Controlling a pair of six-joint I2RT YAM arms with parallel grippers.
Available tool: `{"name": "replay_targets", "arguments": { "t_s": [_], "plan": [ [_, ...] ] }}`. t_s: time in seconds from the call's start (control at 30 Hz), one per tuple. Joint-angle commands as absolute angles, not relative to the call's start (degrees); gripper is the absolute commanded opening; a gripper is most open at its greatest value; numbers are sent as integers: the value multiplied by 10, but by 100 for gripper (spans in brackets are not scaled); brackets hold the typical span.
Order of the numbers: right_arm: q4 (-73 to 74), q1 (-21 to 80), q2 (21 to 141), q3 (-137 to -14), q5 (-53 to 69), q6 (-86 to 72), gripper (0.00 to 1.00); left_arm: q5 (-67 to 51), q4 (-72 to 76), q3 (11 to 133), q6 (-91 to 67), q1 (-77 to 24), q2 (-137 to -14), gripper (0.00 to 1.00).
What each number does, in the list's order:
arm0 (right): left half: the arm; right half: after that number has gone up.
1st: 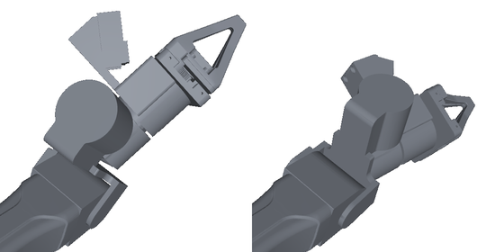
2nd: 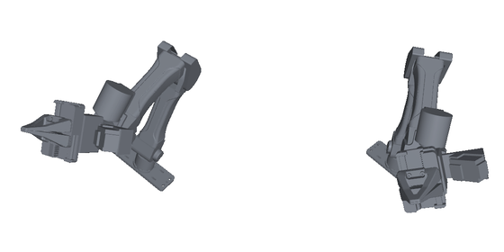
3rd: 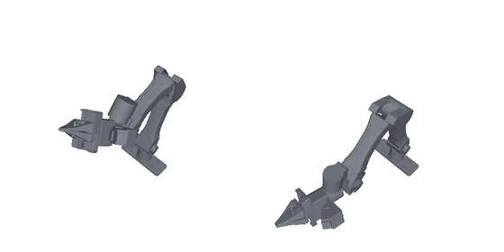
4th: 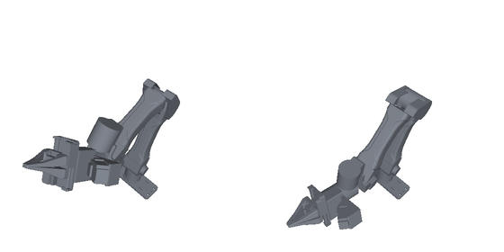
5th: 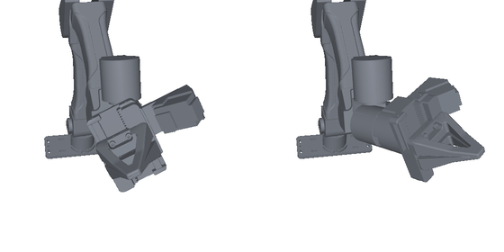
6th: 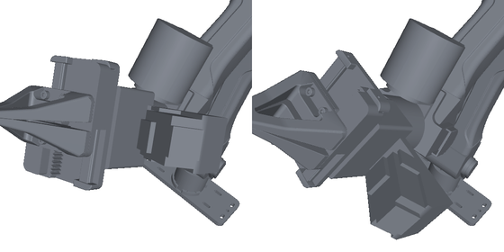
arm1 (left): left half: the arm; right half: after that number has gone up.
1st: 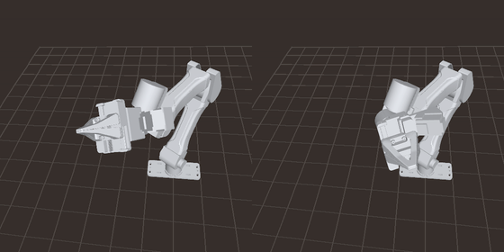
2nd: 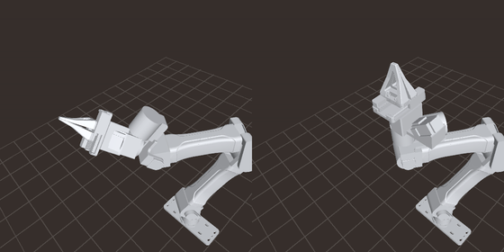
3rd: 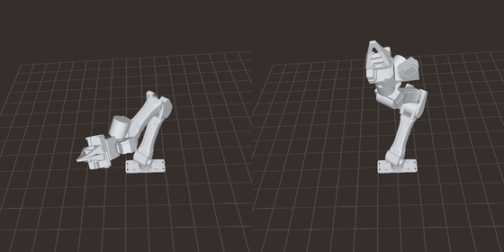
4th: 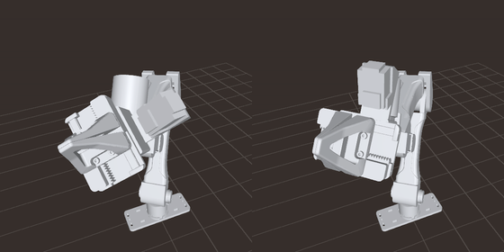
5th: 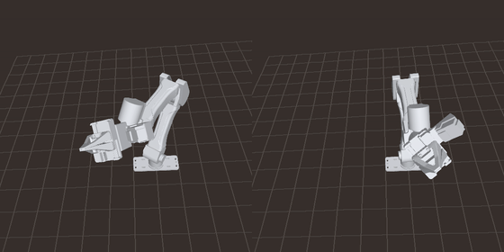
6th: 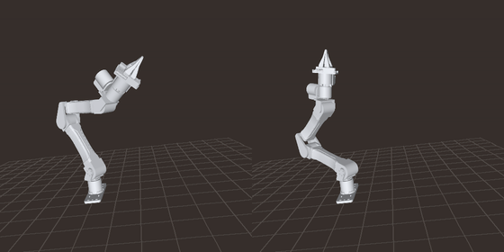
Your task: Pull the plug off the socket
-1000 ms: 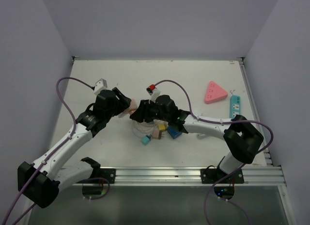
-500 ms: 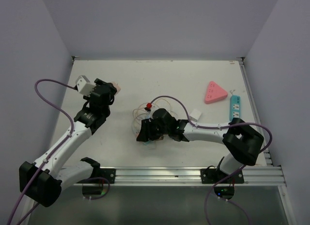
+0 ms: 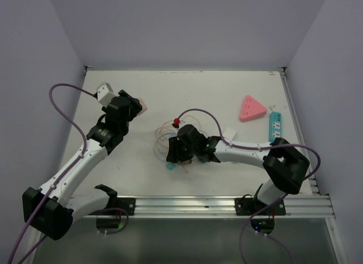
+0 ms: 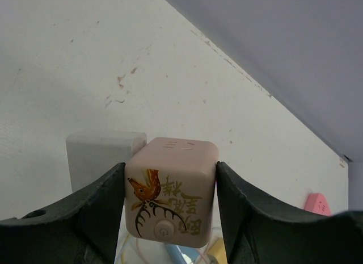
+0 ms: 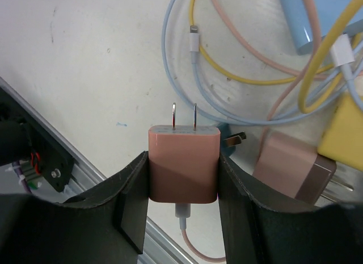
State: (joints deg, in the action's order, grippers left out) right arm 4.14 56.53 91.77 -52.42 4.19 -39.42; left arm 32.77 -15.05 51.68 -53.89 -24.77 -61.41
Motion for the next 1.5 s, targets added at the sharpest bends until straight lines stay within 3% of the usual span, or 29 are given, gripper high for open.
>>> {"name": "replay_targets", "arguments": {
  "t_s": [0.0,0.13,0.33,0.9,0.97,1.03,1.47],
  "plan": [
    [76,561,914,-556,2,-367,19,286,-173,558,-498,-249,-606,0],
    [70,560,916,-563,3,-358,43,233,-214,570,-461,-249,-606,0],
    [69,559,904,-566,11,-337,61,158,-253,577,-424,-249,-613,0],
    [-13,559,761,-541,38,-121,84,-33,-388,706,-295,-249,-669,0],
    [-22,560,744,-542,21,-86,95,-54,-408,729,-287,-249,-676,0],
    [-44,559,732,-541,18,-44,99,-72,-424,750,-276,-249,-679,0],
    [-90,551,780,-605,33,71,99,-155,-454,777,-255,-249,-677,0]
  ]
}}
